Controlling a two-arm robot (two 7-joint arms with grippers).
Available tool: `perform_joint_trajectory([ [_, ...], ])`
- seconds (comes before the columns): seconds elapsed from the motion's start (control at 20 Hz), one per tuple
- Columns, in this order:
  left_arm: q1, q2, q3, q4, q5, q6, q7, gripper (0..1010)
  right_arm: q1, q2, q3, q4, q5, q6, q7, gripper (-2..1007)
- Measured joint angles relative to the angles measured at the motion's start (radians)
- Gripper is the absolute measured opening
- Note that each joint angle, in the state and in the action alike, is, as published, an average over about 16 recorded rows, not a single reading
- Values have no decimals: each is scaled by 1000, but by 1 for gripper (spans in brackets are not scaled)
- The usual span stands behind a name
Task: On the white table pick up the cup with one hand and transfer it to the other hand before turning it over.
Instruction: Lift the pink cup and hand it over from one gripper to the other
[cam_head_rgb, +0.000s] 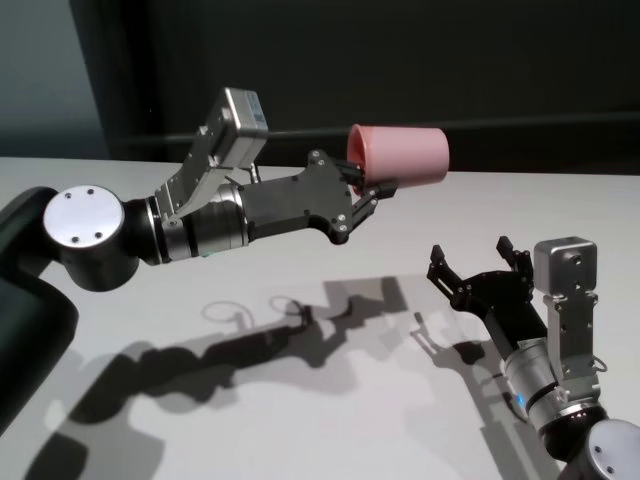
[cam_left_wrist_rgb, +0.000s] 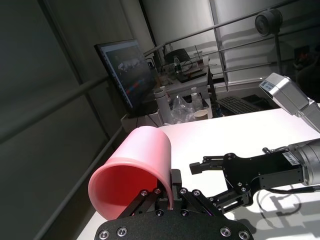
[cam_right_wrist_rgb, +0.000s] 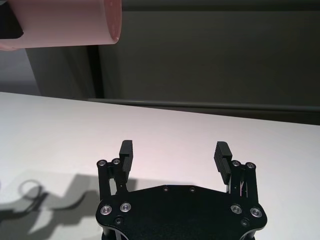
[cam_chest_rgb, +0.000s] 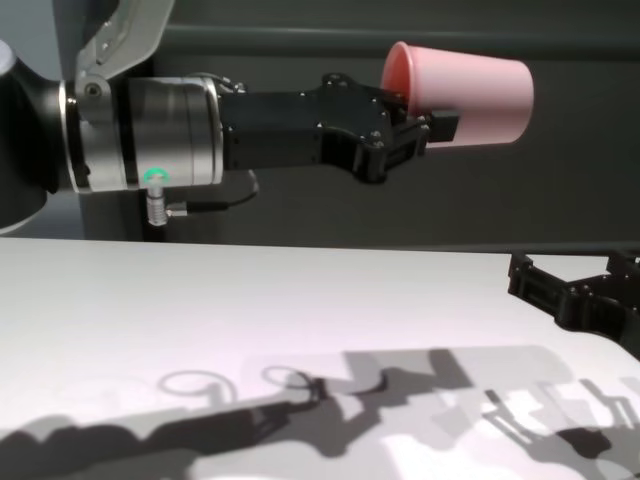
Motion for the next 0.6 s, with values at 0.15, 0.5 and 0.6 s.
perform_joint_trajectory([
  [0.15,0,1,-1,-1,0,0,-1,48,0,0,0,0,0,0,0,1000],
  [0.5,2,3,-3,-5,1,0,-2,48,0,0,0,-8,0,8,8,1000],
  [0.6,2,3,-3,-5,1,1,-3,48,-2,1,-1,-17,0,14,14,1000],
])
